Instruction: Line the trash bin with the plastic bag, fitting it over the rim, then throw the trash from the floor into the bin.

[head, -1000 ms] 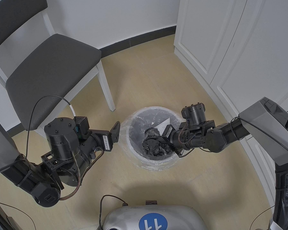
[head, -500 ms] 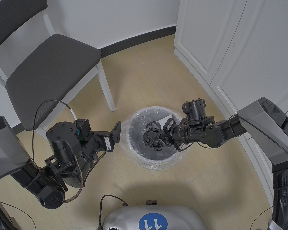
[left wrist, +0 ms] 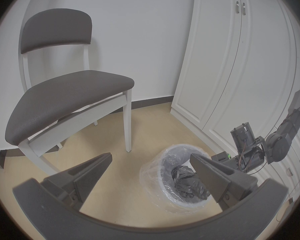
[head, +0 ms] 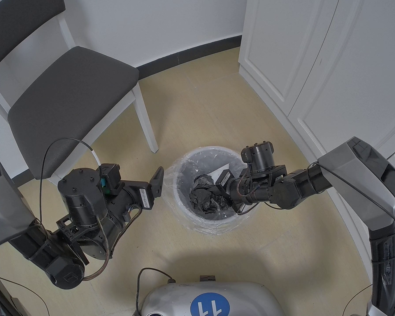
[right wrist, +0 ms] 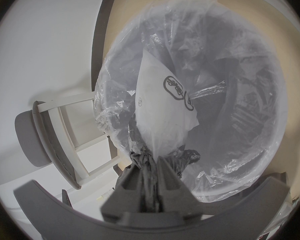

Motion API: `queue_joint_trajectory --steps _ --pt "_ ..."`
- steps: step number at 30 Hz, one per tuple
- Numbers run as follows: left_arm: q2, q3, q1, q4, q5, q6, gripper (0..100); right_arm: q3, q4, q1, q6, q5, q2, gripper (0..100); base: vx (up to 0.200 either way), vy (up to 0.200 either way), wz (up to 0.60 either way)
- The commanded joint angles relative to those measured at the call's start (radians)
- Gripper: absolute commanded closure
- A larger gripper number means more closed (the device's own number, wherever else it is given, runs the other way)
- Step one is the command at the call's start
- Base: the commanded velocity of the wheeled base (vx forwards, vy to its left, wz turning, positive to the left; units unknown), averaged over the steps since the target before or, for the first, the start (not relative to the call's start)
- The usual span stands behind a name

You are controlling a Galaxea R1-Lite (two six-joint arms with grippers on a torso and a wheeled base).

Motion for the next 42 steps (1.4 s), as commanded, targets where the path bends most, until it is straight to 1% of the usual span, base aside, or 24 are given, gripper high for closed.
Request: queue_joint_trajectory --steps 1,11,15,17,20,21,22,23,24,25,26,27,28,29,30,31,32,33,34,35,37,39,42 --pt "-0.013 0.001 -0.001 0.0 0.0 -0.001 0 -0.005 -0.002 -0.003 0.0 0.001 0.008 0 0.0 0.0 0.0" --pt "-0.01 0.003 -0.001 0.0 0.0 -0.001 0 0.003 -0.006 -0.006 -0.004 -0.009 -0.011 0 0.0 0.0 0.0" --pt "-0.008 0.007 -0.004 0.0 0.0 -0.001 0 0.018 -0.003 -0.004 -0.009 -0.013 -0.055 0 0.0 0.0 0.0" --pt "-0.005 0.012 -0.007 0.0 -0.002 -0.001 0 0.038 -0.003 -0.004 -0.024 -0.018 -0.092 0 0.0 0.0 0.0" --pt "0.001 0.013 -0.01 0.0 -0.005 0.0 0 0.092 0.012 -0.004 -0.11 -0.021 -0.172 0 0.0 0.0 0.0" --pt "0.002 0.013 -0.012 0.0 -0.008 0.0 0 0.098 0.014 -0.004 -0.121 -0.021 -0.18 0 0.0 0.0 0.0" --pt "0.018 0.01 -0.013 0.0 -0.026 0.0 0 0.139 0.018 -0.004 -0.201 -0.036 -0.224 0 0.0 0.0 0.0" --pt "0.021 0.009 -0.015 0.001 -0.031 0.0 0 0.147 0.018 -0.004 -0.216 -0.042 -0.232 0 0.0 0.0 0.0" --pt "0.042 0.001 -0.027 0.003 -0.051 0.002 0 0.191 0.017 -0.01 -0.302 -0.084 -0.269 0 0.0 0.0 0.0" --pt "0.042 0.001 -0.027 0.003 -0.051 0.002 0 0.191 0.017 -0.01 -0.302 -0.084 -0.269 0 0.0 0.0 0.0" --pt "0.073 -0.016 -0.041 0.015 -0.069 0.008 0 0.236 0.017 -0.027 -0.432 -0.153 -0.288 0 0.0 0.0 0.0" --pt "0.094 -0.037 -0.043 0.02 -0.074 0.02 0 0.26 0.012 -0.041 -0.507 -0.197 -0.295 0 0.0 0.0 0.0" --pt "0.107 -0.046 -0.043 0.023 -0.075 0.028 0 0.271 0.009 -0.049 -0.538 -0.217 -0.298 0 0.0 0.0 0.0" --pt "0.15 -0.08 -0.038 0.04 -0.075 0.058 0 0.31 -0.002 -0.075 -0.639 -0.279 -0.305 0 0.0 0.0 0.0" --pt "0.165 -0.094 -0.033 0.05 -0.075 0.071 0 0.323 -0.008 -0.086 -0.673 -0.3 -0.31 0 0.0 0.0 0.0" --pt "0.199 -0.134 -0.017 0.081 -0.075 0.089 0 0.351 -0.031 -0.109 -0.734 -0.329 -0.319 0 0.0 0.0 0.0" --pt "0.209 -0.149 -0.01 0.096 -0.075 0.094 0 0.36 -0.04 -0.116 -0.751 -0.337 -0.322 0 0.0 0.0 0.0" --pt "0.24 -0.2 0.016 0.141 -0.075 0.1 0 0.388 -0.071 -0.139 -0.796 -0.355 -0.334 0 0.0 0.0 0.0" --pt "0.246 -0.209 0.02 0.15 -0.075 0.101 0 0.394 -0.075 -0.145 -0.803 -0.357 -0.336 0 0.0 0.0 0.0" --pt "0.274 -0.26 0.042 0.201 -0.075 0.101 0 0.418 -0.106 -0.175 -0.845 -0.358 -0.353 0 0.0 0.0 0.0" --pt "0.301 -0.306 0.069 0.236 -0.068 0.1 0 0.437 -0.123 -0.205 -0.88 -0.358 -0.373 0 0.0 0.0 0.0" --pt "0.326 -0.344 0.095 0.25 -0.068 0.098 0 0.441 -0.128 -0.23 -0.898 -0.358 -0.381 0 0.0 0.0 0.0" --pt "0.352 -0.376 0.129 0.253 -0.066 0.1 0 0.44 -0.128 -0.244 -0.903 -0.358 -0.384 0 0.0 0.0 0.0"
